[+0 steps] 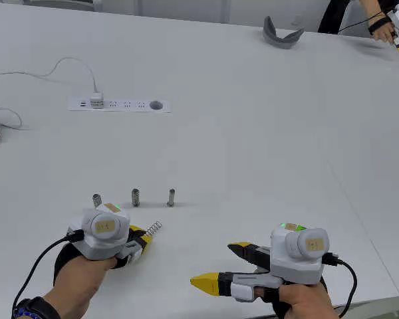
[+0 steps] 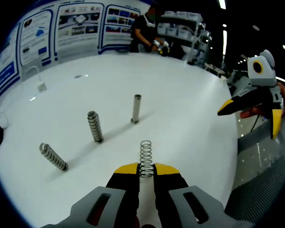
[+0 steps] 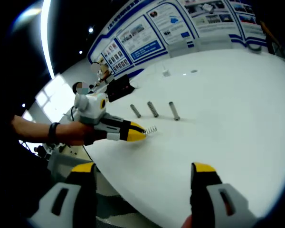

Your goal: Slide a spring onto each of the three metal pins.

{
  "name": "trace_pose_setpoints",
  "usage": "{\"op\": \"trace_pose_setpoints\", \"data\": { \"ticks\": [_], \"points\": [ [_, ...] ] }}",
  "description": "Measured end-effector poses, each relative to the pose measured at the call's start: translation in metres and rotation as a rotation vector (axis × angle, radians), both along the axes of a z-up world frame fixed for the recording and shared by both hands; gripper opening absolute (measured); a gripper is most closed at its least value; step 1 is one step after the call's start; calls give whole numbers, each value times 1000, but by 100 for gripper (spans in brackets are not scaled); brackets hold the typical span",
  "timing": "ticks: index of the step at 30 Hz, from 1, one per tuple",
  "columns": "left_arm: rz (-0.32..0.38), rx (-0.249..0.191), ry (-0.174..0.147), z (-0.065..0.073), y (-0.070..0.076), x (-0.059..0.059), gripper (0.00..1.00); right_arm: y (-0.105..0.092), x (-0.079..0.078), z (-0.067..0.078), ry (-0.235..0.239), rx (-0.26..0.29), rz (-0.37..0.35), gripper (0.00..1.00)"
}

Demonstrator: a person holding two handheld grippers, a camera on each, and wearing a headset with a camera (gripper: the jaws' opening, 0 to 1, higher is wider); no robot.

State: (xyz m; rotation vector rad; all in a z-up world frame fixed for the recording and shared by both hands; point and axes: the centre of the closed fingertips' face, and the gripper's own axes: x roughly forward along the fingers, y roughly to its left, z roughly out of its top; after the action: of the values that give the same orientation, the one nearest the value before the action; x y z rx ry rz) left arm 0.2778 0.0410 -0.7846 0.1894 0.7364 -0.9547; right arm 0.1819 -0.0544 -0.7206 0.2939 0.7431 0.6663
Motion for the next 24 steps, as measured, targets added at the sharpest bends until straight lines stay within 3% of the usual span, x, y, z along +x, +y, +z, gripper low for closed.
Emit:
{"op": "trace_pose_setpoints", "data": {
  "ticks": [8, 24],
  "points": [
    [60, -38, 9, 7, 14, -1, 11, 8, 1, -1, 7, 12, 15, 82],
    [91, -65, -23, 33, 38, -11, 11, 21, 7, 4, 9, 39, 45, 81]
  ]
}}
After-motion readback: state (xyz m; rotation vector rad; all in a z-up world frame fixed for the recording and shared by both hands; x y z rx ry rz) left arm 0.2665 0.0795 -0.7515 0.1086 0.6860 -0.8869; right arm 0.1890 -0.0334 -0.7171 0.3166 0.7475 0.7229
